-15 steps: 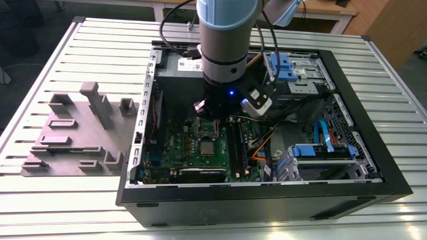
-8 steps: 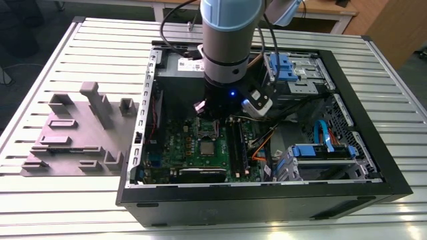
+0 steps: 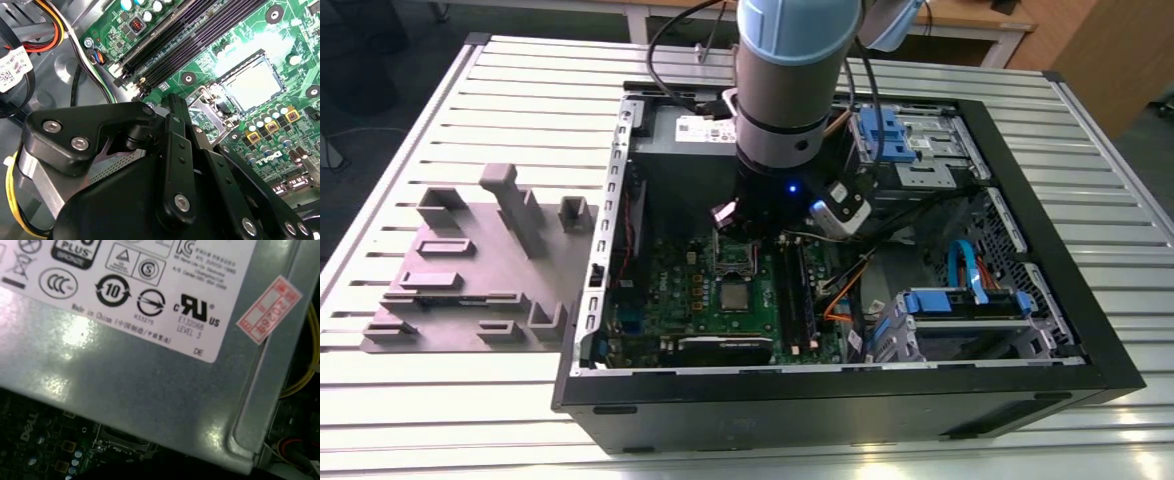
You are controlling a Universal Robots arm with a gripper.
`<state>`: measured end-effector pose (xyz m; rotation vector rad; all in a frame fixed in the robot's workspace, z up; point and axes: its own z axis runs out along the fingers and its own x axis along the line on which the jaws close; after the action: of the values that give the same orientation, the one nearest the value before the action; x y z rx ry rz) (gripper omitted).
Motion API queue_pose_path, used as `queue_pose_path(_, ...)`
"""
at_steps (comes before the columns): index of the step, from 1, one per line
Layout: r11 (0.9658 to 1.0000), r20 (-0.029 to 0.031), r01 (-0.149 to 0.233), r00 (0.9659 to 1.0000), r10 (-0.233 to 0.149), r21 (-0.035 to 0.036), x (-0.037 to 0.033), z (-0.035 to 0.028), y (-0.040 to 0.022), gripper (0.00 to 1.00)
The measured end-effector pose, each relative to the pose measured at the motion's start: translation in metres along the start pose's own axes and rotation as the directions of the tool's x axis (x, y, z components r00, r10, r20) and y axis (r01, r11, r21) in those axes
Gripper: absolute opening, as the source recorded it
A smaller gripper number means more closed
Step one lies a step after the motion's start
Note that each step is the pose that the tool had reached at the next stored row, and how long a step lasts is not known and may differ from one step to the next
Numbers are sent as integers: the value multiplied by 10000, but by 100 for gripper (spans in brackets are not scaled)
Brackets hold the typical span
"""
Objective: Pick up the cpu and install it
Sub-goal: 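Close the cpu cover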
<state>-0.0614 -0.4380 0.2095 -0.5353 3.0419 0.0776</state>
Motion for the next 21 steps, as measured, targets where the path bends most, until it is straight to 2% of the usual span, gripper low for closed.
queue_pose_path(4,10000,5,32,10000,-32,-26,-2,6,0,10)
queue_pose_path(11,9988,-9,496,9988,-496,-64,-1,11,-1,10)
queue_pose_path(21,9983,-12,571,9984,-571,-69,27,24,9,10)
